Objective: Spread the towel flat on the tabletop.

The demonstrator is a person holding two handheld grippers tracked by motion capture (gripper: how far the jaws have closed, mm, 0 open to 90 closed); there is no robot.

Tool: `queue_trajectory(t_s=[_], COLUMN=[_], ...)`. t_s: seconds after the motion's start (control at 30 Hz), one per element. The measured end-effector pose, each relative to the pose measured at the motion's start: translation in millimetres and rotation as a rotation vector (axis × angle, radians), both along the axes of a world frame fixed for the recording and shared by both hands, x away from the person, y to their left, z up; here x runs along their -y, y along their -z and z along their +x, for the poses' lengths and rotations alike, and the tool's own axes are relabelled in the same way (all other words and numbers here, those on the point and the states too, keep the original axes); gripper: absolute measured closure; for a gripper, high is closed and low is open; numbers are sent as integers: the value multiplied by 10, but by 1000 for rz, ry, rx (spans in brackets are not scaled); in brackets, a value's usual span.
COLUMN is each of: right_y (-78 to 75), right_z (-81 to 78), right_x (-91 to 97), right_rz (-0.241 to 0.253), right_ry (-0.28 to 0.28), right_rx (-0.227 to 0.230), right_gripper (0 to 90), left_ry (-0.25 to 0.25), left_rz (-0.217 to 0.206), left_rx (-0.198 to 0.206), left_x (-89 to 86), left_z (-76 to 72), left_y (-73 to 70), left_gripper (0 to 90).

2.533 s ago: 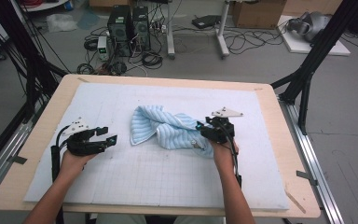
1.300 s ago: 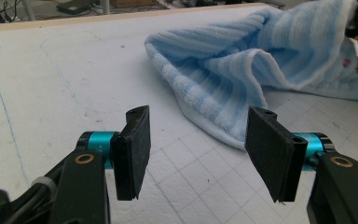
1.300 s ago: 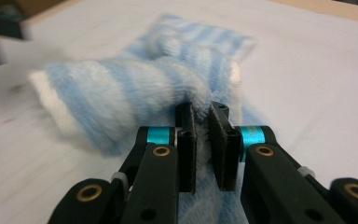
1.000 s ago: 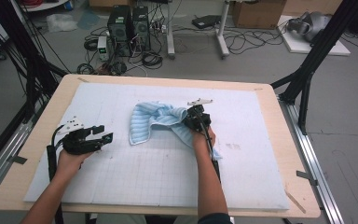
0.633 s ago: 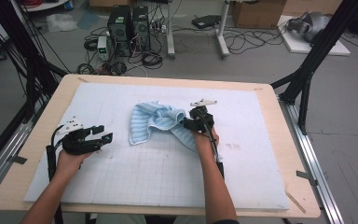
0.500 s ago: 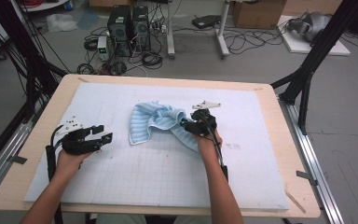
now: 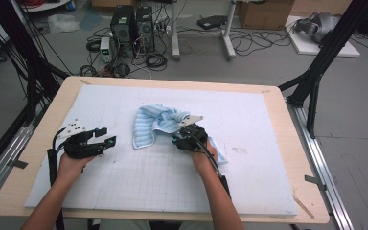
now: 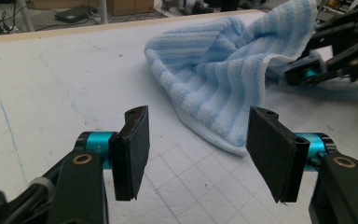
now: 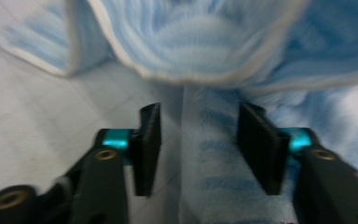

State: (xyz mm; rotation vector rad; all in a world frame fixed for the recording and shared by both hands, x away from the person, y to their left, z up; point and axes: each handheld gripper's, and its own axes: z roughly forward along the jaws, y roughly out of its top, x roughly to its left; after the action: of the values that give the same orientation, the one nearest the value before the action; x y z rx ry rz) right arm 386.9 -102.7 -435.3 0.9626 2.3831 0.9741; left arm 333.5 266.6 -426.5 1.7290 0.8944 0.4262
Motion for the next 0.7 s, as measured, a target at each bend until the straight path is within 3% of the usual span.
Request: queue_trajectory(t_s=[0.03, 0.1, 0.13, 0.17, 0.27, 0.4, 0.5, 0.7], right_y=[0, 23, -4, -4, -89, -148, -190, -255], right_z=[0, 23, 14, 14, -52, -116, -151, -325], right_x=[0, -23, -13, -13, 40, 44, 31, -54], right_rz=[0, 8, 56, 56, 132, 130, 161, 210], right_ry=[0, -12, -26, -26, -96, -117, -139, -299], right_rx=[0, -10, -24, -24, -65, -55, -54, -100], right_gripper=[627, 777, 862, 862, 868, 871, 875, 875], left_ry=[0, -3, -2, -6, -8, -4, -4, -5], left_rz=[0, -3, -4, -5, -1, 4, 1, 1], left_rx=[0, -1, 0, -1, -4, -1, 2, 0], left_x=[0, -13, -19, -27, -32, -12, -5, -18], left_z=[0, -4, -5, -5, -5, -14, -21, -13], left_y=[0, -4, -4, -3, 1, -8, -18, -9], left_gripper=[400, 400, 400, 400, 400, 400, 401, 401])
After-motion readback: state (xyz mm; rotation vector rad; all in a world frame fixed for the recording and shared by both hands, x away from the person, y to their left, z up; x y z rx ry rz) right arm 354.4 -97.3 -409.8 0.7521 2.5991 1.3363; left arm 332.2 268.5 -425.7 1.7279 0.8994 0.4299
